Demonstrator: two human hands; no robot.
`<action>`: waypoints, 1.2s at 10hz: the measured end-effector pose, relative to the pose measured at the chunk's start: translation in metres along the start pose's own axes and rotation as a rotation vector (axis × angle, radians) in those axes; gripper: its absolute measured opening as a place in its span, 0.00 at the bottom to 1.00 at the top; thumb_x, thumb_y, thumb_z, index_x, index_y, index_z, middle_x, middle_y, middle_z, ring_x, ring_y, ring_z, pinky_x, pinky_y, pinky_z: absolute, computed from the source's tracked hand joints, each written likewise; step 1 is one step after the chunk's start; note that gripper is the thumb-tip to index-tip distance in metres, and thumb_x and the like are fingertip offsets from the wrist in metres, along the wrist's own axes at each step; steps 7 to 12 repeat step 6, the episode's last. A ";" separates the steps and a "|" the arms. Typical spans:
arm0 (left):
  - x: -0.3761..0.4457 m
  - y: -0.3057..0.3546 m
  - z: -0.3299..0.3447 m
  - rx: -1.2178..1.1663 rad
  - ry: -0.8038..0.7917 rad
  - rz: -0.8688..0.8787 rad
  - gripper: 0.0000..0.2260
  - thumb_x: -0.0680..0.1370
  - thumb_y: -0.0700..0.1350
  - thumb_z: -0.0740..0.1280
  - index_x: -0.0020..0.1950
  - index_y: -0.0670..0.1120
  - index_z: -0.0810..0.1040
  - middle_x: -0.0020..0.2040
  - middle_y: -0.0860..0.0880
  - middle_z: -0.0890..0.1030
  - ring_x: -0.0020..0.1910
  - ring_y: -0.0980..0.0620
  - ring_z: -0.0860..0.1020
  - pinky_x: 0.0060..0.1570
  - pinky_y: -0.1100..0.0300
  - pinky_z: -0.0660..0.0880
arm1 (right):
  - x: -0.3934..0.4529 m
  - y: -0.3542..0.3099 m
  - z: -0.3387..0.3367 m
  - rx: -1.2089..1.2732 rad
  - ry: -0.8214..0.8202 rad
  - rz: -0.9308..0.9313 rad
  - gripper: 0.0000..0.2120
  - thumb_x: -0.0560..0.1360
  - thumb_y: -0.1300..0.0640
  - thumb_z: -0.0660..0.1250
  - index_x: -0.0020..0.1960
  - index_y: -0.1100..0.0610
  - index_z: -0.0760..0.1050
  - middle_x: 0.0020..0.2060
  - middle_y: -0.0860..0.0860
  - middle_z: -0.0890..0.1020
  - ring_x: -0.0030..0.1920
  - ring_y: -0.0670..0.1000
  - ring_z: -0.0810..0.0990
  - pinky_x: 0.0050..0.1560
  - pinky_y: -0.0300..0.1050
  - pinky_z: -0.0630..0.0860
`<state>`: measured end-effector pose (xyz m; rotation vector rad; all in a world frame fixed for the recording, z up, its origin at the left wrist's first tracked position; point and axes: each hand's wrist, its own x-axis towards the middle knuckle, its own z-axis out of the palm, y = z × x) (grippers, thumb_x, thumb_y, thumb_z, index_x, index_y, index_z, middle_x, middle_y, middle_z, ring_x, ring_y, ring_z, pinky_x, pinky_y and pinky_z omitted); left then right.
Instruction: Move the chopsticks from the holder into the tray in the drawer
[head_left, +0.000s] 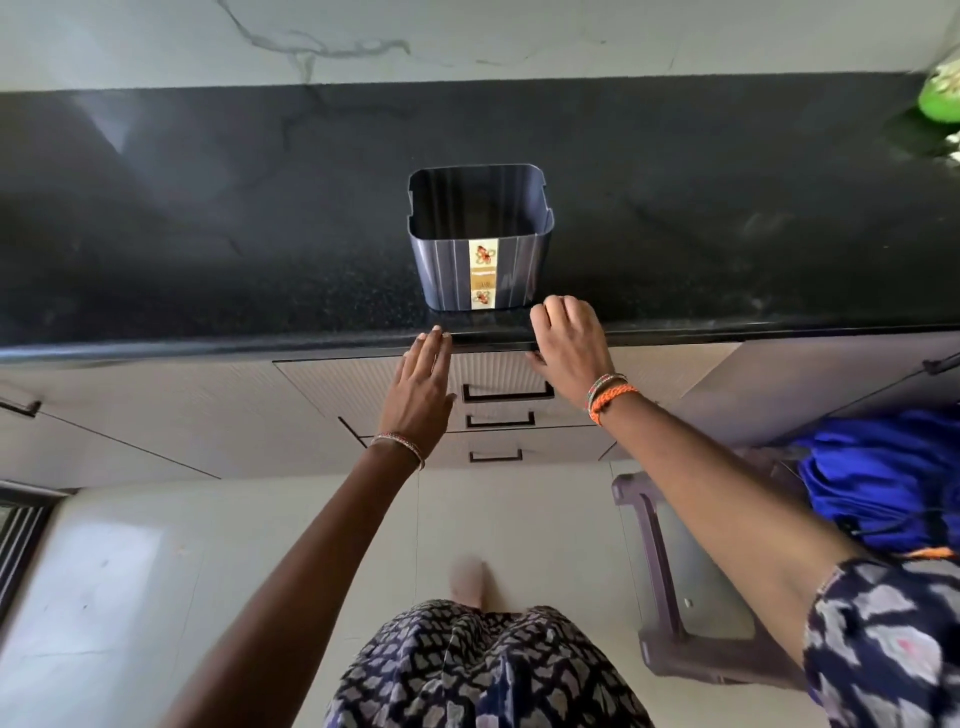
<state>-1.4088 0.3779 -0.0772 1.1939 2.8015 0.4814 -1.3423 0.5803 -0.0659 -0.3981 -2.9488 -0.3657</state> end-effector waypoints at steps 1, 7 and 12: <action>0.003 -0.004 -0.001 0.018 0.000 0.013 0.32 0.77 0.40 0.63 0.75 0.41 0.48 0.77 0.41 0.51 0.76 0.43 0.49 0.74 0.52 0.49 | -0.001 -0.006 0.004 -0.042 0.048 0.009 0.17 0.65 0.54 0.75 0.48 0.56 0.71 0.42 0.53 0.76 0.42 0.54 0.75 0.48 0.49 0.74; 0.004 0.069 -0.068 -0.095 0.308 0.044 0.24 0.79 0.45 0.56 0.73 0.41 0.57 0.75 0.39 0.60 0.74 0.44 0.58 0.73 0.52 0.57 | -0.036 -0.016 -0.072 0.307 0.281 0.132 0.39 0.77 0.37 0.49 0.73 0.69 0.61 0.72 0.65 0.65 0.74 0.63 0.64 0.75 0.56 0.55; 0.004 0.069 -0.068 -0.095 0.308 0.044 0.24 0.79 0.45 0.56 0.73 0.41 0.57 0.75 0.39 0.60 0.74 0.44 0.58 0.73 0.52 0.57 | -0.036 -0.016 -0.072 0.307 0.281 0.132 0.39 0.77 0.37 0.49 0.73 0.69 0.61 0.72 0.65 0.65 0.74 0.63 0.64 0.75 0.56 0.55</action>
